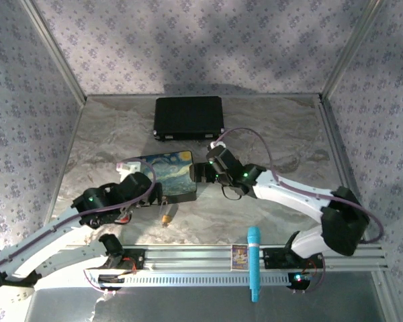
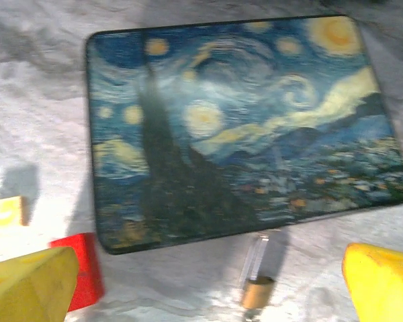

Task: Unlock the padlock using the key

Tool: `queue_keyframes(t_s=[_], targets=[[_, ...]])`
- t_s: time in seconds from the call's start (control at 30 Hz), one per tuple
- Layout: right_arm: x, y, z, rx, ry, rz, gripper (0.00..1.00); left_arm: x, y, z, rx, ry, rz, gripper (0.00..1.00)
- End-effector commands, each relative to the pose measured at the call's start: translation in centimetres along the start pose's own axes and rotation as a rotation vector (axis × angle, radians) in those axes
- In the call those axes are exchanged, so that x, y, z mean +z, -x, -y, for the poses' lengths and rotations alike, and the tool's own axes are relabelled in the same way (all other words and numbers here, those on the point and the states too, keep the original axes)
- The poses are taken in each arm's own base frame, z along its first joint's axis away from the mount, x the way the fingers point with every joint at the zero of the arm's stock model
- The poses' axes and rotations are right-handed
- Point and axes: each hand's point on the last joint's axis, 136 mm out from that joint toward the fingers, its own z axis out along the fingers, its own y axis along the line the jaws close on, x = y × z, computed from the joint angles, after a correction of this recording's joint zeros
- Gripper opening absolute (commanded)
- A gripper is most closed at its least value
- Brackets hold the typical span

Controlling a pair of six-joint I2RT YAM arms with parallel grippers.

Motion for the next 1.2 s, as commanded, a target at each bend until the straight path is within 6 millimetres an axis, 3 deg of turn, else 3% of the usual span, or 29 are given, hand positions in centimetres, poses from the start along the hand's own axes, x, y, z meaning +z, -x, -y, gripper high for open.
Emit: queue_keyframes(t_s=[0.0, 0.1, 0.27, 0.43, 0.67, 0.9, 1.17], targets=[[-1.5, -3.2, -1.1, -0.088, 0.025, -0.062, 0.93, 0.9, -0.2, -2.6, 0.056, 0.089, -0.045, 1.00], [-1.2, -6.4, -3.6, -0.110, 0.087, -0.098, 0.86, 2.2, -0.5, -3.5, -0.026, 0.077, -0.083, 1.00], [1.7, -11.0, -7.5, -0.162, 0.130, -0.160, 0.74, 3.8, 0.0, -3.1, -0.159, 0.012, -0.064, 1.00], [4.3, -13.7, -10.9, -0.159, 0.225, -0.199, 0.70, 5.4, -0.3, -3.6, -0.236, 0.010, -0.070, 1.00], [7.1, -16.8, -11.1, -0.171, 0.191, -0.268, 0.70, 5.3, -0.7, -4.6, -0.249, 0.032, -0.063, 1.00], [7.5, -17.8, -12.1, -0.202, 0.180, -0.279, 0.74, 5.4, -1.0, -4.5, -0.255, 0.023, -0.073, 1.00], [8.7, -18.7, -11.0, -0.224, 0.097, -0.305, 0.71, 5.6, -1.2, -4.4, -0.253, 0.019, -0.080, 1.00]])
